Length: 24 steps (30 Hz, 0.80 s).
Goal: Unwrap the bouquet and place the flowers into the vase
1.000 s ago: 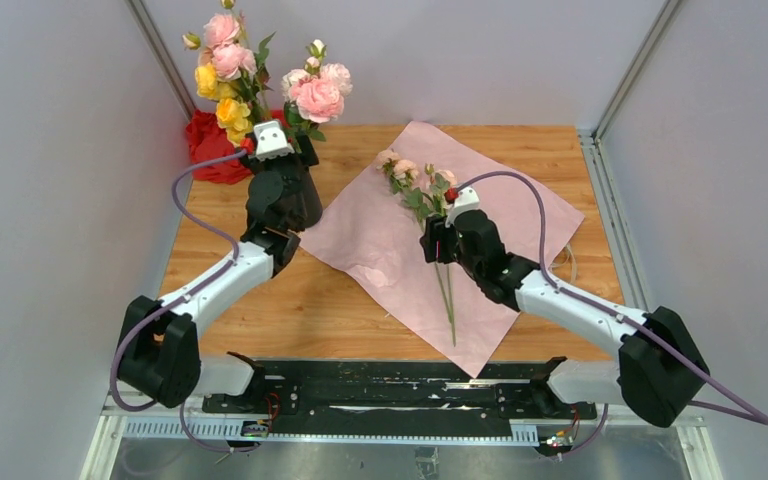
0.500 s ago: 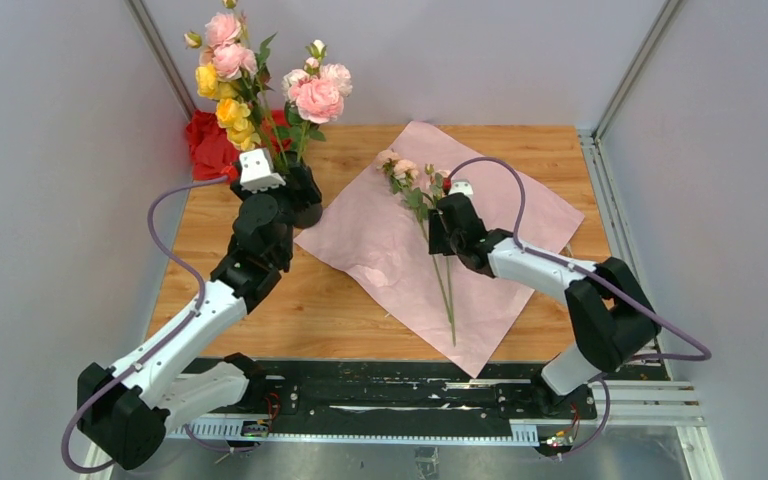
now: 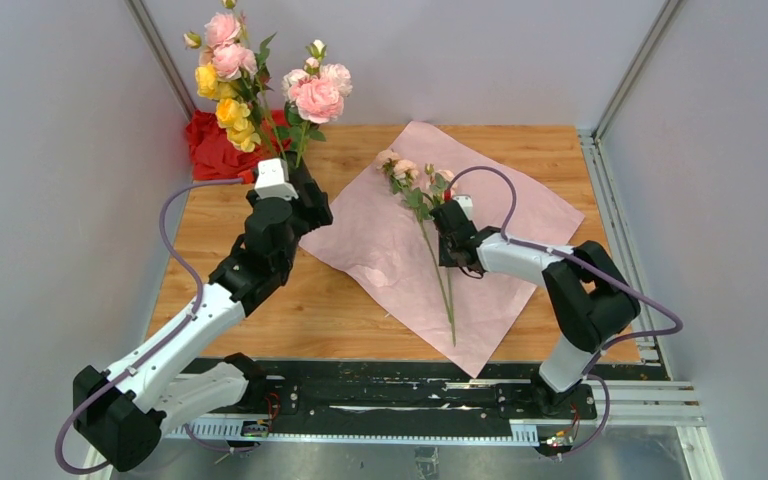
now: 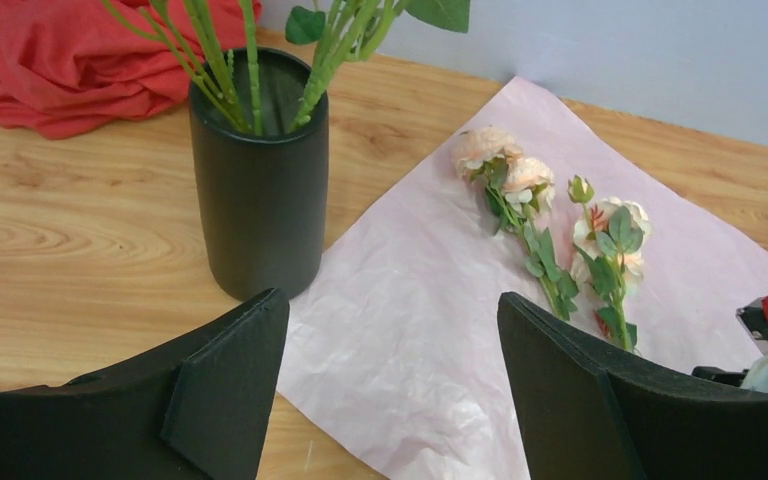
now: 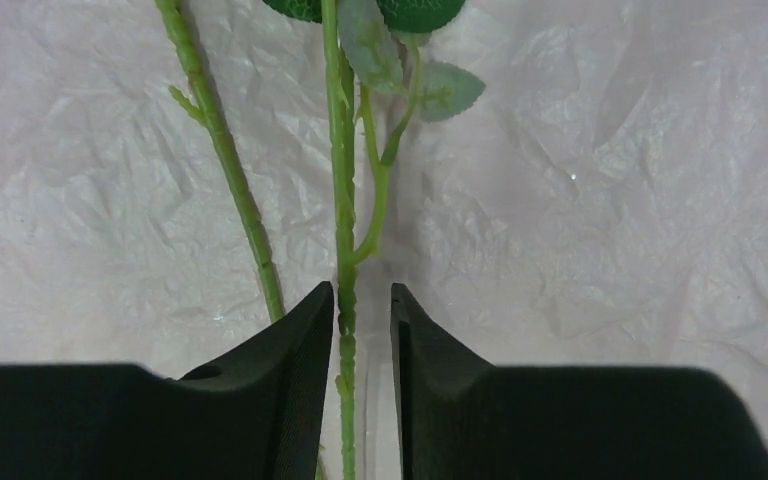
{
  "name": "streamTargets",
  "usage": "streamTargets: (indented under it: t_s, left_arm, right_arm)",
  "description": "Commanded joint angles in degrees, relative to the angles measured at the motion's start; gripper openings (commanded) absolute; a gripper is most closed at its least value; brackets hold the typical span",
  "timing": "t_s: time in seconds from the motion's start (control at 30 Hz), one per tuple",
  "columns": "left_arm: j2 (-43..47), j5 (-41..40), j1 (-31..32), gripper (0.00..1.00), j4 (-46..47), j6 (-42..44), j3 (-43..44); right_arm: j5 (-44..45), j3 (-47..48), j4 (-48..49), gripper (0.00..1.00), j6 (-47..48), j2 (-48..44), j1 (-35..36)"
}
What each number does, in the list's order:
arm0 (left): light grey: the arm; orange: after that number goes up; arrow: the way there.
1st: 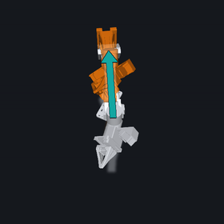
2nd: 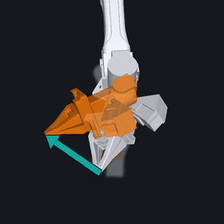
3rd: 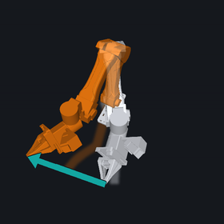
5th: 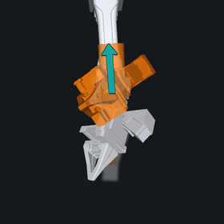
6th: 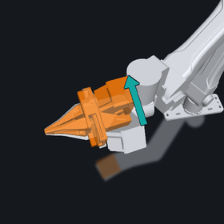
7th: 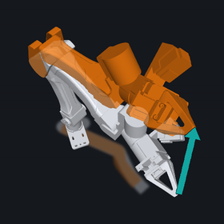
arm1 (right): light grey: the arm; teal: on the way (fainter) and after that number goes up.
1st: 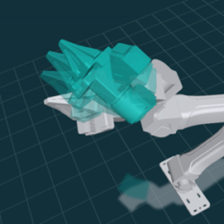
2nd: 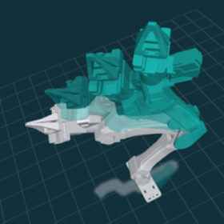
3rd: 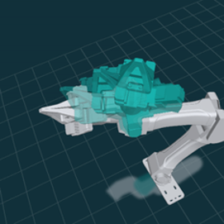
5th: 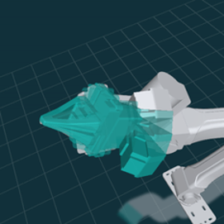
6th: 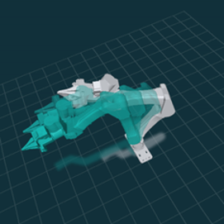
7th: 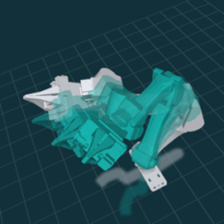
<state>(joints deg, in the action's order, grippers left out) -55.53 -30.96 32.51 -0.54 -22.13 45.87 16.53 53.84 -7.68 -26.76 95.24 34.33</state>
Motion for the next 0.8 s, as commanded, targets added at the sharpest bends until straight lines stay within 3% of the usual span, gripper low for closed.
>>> streamTargets:
  t_s: [0.0,0.13,0.17,0.4,0.77]
  left_arm:
    - [0.17,0.67,0.88,0.83,-2.07,-0.96,1.81]
    - [0.18,0.83,0.98,0.83,-2.52,-0.89,1.95]
    - [0.16,1.03,0.97,0.84,-2.66,-1.21,1.88]
    - [-0.98,8.94,1.03,0.84,-2.67,-2.94,2.99]
    - [-6.00,39.15,1.03,0.82,10.73,-9.95,3.73]
  right_arm:
    - [-1.19,1.86,-4.51,0.27,-2.13,1.41,-0.72]
    - [-2.25,1.73,-5.06,0.10,-2.51,1.33,-0.69]
    - [-2.35,1.64,-5.10,0.01,-2.54,1.20,-0.68]
    - [-2.58,0.29,-5.18,0.00,-2.10,-5.89,-0.58]
    - [-6.38,-3.56,-4.42,0.00,1.95,-28.36,1.75]
